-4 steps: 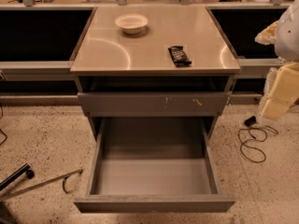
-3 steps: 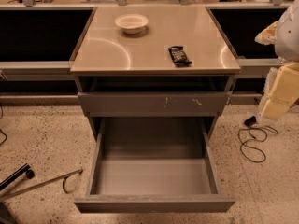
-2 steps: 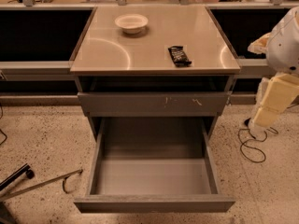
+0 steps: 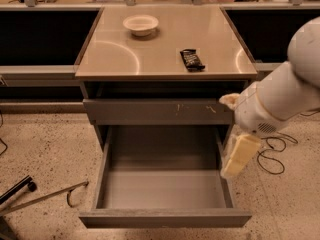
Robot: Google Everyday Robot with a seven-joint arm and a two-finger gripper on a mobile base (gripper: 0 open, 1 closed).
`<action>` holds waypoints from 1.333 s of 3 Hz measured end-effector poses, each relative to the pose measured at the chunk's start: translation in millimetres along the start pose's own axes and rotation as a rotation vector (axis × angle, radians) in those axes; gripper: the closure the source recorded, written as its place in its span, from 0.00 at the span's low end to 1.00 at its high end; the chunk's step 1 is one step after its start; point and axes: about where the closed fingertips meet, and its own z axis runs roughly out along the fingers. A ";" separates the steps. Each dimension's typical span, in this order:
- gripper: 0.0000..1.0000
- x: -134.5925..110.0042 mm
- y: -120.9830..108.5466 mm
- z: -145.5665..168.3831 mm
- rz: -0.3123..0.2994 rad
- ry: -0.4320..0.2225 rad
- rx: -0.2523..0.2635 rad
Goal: Close middle drawer
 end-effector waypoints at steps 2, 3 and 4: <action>0.00 18.0 39.2 65.5 0.009 -0.023 -0.106; 0.00 26.7 53.4 87.3 0.014 -0.061 -0.132; 0.00 51.3 79.8 126.6 0.038 -0.119 -0.173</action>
Offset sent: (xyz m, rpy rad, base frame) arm -0.0193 0.0116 -0.0579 0.0335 0.0729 0.0294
